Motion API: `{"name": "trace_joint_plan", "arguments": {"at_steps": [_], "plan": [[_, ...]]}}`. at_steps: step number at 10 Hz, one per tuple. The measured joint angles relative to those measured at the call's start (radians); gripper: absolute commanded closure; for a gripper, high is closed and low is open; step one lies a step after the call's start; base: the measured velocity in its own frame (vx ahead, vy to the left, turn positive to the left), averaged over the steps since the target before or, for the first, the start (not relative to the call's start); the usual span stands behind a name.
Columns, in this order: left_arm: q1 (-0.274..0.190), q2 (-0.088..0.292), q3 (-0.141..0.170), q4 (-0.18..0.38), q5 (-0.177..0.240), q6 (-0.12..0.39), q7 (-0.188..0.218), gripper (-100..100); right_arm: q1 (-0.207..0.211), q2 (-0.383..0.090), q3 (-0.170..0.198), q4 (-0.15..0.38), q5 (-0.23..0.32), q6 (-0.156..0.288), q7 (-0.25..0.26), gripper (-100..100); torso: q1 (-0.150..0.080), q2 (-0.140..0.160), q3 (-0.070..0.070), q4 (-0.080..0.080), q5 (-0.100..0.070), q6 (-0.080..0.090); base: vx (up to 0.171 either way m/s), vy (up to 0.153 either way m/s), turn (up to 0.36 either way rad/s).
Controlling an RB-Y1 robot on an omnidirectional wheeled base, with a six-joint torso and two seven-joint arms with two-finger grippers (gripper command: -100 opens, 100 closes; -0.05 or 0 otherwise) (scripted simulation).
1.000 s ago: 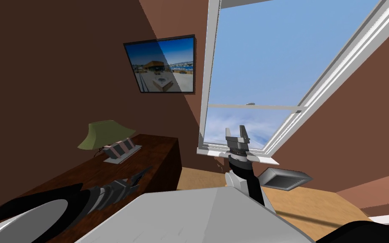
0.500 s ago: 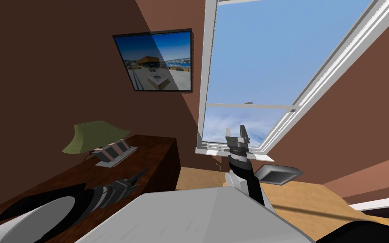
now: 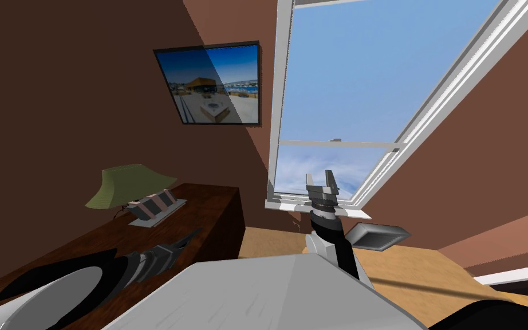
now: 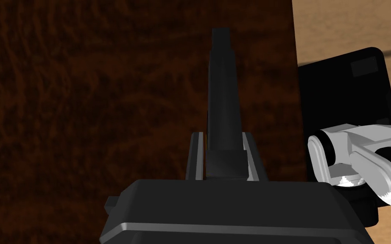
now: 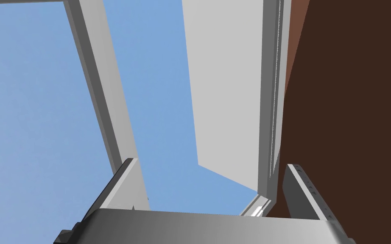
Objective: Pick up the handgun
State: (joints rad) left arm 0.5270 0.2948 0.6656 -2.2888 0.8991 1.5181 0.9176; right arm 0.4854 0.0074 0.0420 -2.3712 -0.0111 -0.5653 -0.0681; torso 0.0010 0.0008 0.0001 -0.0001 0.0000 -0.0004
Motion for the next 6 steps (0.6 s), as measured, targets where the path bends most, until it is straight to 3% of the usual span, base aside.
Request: {"name": "trace_joint_plan", "arguments": {"at_steps": [1,2,5,6], "plan": [[0.0,0.0,0.0,0.0,0.0,0.0,0.0,0,0.0,0.0,0.0,0.0,0.0,0.0,0.0,0,0.0,0.0,0.0,0.0,0.0,0.0,0.0,0.0,0.0],[0.0,0.0,0.0,0.0,0.0,0.0,0.0,100,0.0,0.0,0.0,0.0,0.0,0.0,0.0,0,0.0,0.0,0.0,0.0,0.0,0.0,0.013,0.013,0.127],[0.014,0.006,0.015,-0.058,0.027,0.038,0.018,100,0.0,0.0,0.0,0.0,0.0,0.0,0.0,0,0.001,-0.001,0.0,0.0,0.0,-0.001,0.018,0.014,0.07],[0.014,0.006,0.016,-0.06,0.028,0.041,0.02,0,0.0,0.0,0.0,0.0,0.0,0.0,0.0,0,0.0,0.0,0.0,0.0,0.0,0.0,0.0,0.0,0.0]]}}
